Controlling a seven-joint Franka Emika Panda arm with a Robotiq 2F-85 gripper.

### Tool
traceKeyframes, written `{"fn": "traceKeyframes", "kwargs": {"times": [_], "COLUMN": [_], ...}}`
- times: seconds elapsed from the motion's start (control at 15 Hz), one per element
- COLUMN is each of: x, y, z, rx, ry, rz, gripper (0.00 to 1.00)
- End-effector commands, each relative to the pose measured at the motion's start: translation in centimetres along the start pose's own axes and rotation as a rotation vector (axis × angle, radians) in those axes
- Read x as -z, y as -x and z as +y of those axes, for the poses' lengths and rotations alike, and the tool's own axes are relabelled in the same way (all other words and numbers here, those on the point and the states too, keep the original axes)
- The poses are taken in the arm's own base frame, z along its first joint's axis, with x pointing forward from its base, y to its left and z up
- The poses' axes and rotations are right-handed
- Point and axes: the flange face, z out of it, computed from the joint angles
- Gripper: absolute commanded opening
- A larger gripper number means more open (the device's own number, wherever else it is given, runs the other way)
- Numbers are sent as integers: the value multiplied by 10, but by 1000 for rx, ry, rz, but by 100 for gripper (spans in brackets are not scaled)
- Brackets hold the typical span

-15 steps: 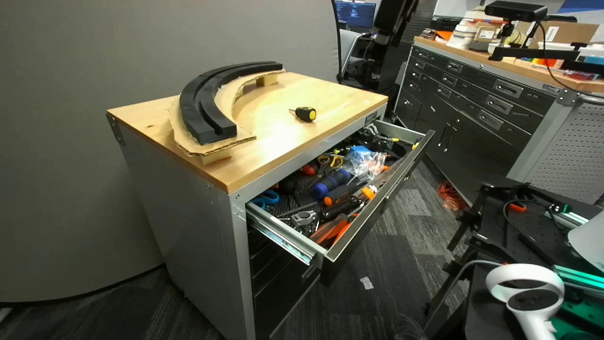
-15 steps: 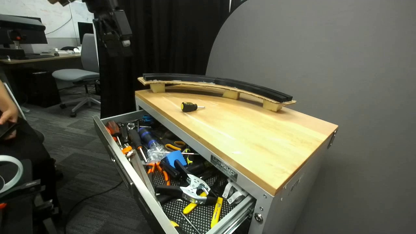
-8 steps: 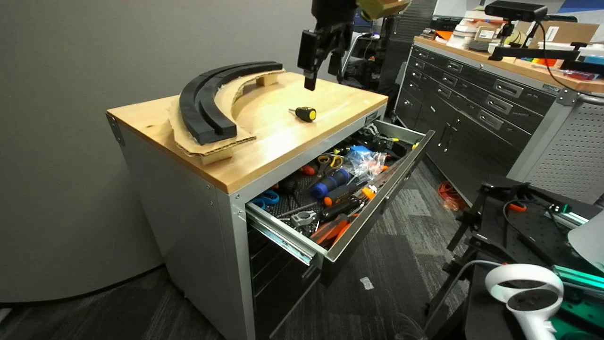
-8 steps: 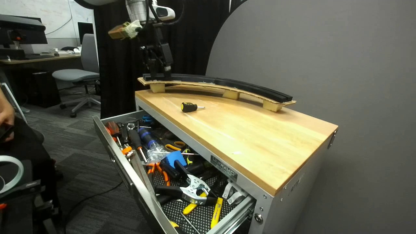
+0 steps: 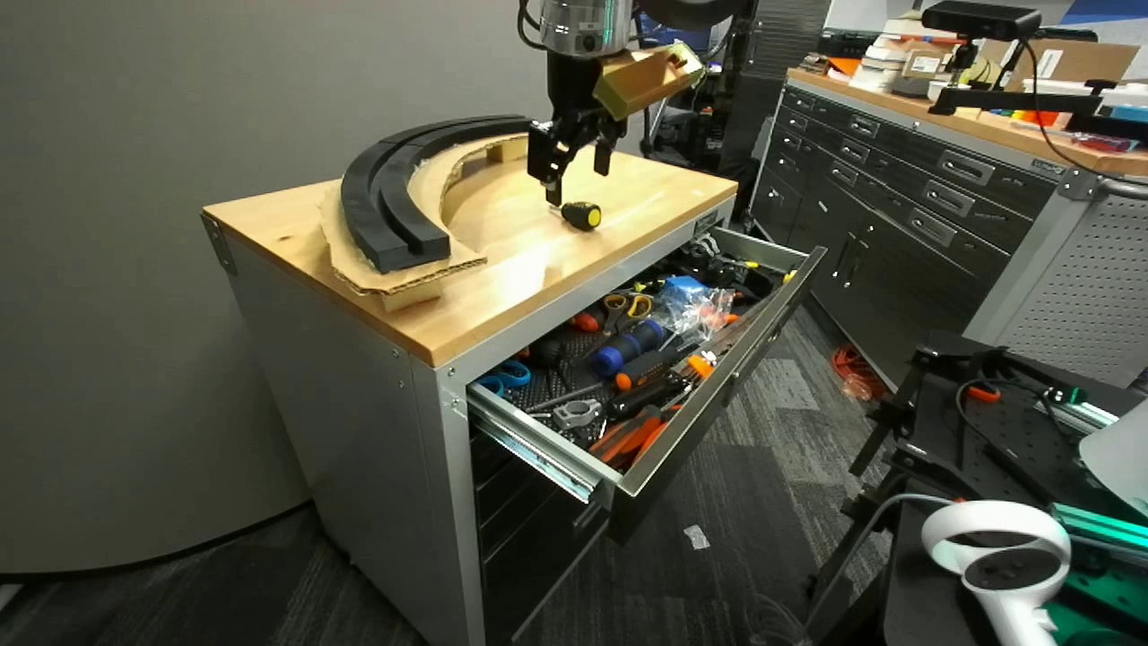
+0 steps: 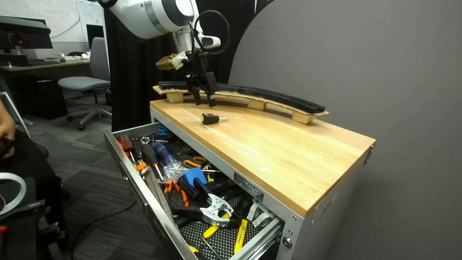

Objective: Put the screwdriver in the open drawer then close the drawer

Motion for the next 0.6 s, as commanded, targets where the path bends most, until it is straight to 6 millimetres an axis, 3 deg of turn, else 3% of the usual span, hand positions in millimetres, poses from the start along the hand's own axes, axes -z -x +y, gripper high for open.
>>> {"fn": "traceKeyframes", "kwargs": {"times": [0.0,0.07,0.13,0.27,0.53], "x": [-13,-18,-22,-28,-36], "y": [-20,-21,-21,-19,-9], "z": [7,9,10,9,7], "rx": [-53,-55,-58,-56,-74], "ry": [36,39,37,17,-43], "rz": [1,-8,-15,-30,-67], "gripper": [100,100,75,66,34]}}
